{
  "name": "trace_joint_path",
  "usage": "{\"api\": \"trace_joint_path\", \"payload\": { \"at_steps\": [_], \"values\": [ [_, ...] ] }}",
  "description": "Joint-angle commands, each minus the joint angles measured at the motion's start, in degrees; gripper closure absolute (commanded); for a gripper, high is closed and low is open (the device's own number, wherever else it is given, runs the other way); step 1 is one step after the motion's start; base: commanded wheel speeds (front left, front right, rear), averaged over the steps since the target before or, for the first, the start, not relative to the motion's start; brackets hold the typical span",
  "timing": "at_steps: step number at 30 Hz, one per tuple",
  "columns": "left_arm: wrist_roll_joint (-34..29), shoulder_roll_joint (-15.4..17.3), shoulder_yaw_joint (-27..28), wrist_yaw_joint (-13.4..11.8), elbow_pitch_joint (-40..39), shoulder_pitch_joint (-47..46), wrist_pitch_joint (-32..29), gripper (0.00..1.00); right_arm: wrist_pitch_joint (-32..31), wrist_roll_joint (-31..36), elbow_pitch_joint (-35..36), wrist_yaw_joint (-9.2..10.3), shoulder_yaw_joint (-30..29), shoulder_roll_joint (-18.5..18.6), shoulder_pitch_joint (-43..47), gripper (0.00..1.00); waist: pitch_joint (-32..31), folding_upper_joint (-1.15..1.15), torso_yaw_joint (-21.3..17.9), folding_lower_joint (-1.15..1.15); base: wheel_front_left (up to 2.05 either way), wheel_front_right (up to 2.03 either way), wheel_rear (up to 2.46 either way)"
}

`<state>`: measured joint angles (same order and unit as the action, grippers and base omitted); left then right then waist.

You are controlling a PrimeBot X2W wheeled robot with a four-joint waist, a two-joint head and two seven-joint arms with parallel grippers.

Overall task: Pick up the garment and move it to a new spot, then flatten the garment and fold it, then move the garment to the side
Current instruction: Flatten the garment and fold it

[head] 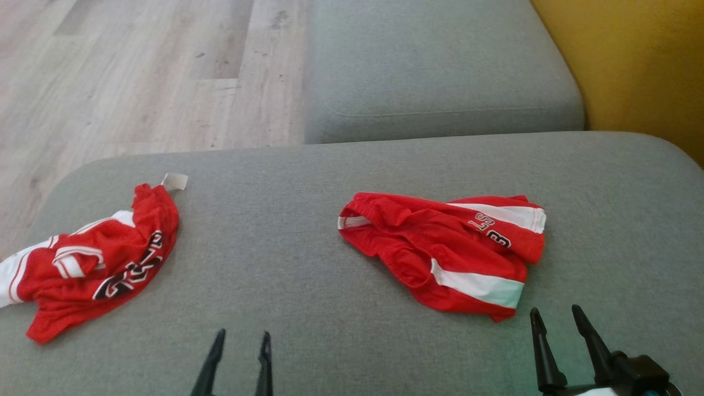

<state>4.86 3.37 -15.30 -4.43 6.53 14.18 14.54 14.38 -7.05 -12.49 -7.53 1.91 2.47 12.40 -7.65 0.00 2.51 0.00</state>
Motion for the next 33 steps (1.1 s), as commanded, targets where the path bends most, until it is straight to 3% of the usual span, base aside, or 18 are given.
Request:
{"api": "trace_joint_path", "payload": {
  "at_steps": [1,5,11,16,21,25,29,33],
  "values": [
    [0.59,-0.49,0.87,0.58,-1.13,-2.96,0.46,0.0,0.62,0.29,1.52,0.04,1.52,0.41,-2.49,0.0,0.24,0.0,-0.88,0.0,0.0,0.0,0.0],
    [2.8,-0.49,-2.58,1.72,0.68,-5.72,0.46,0.0,0.62,0.6,1.69,0.04,2.05,0.41,-2.91,0.0,1.44,0.0,-3.15,0.0,0.0,0.0,0.0],
    [9.02,-0.49,-12.5,4.6,9.3,-15.33,0.0,0.0,0.62,1.29,1.63,0.04,4.04,0.41,-3.99,0.0,3.98,0.0,-8.32,0.0,0.0,0.0,0.0],
    [18.6,-0.49,-19.77,6.17,14.49,-24.09,-6.75,0.0,0.62,1.89,1.66,0.04,4.83,0.41,-5.0,0.0,5.84,0.0,-12.92,0.0,0.0,0.0,0.0],
    [23.88,-0.49,-23.51,6.03,17.27,-30.66,-12.68,0.0,0.62,1.93,1.75,0.04,5.71,0.41,-5.81,0.0,7.51,0.0,-15.64,0.0,0.0,0.0,0.0],
    [27.77,-0.49,-26.28,4.35,20.46,-37.79,-18.08,0.0,0.62,1.42,1.96,0.04,6.88,0.41,-7.12,0.0,10.53,0.0,-17.39,0.0,0.0,0.0,0.0],
    [29.33,-0.49,-27.23,2.46,24.28,-42.58,-20.19,0.0,0.62,0.75,2.14,0.04,7.99,0.41,-8.6,0.0,13.26,0.0,-18.03,0.0,0.0,0.0,0.0],
    [29.62,-0.49,-28.75,2.24,28.5,-45.98,-20.0,0.0,0.62,0.45,1.98,0.04,8.44,0.41,-9.76,0.0,14.89,0.0,-18.08,0.0,0.0,0.0,0.0]
  ]
}}
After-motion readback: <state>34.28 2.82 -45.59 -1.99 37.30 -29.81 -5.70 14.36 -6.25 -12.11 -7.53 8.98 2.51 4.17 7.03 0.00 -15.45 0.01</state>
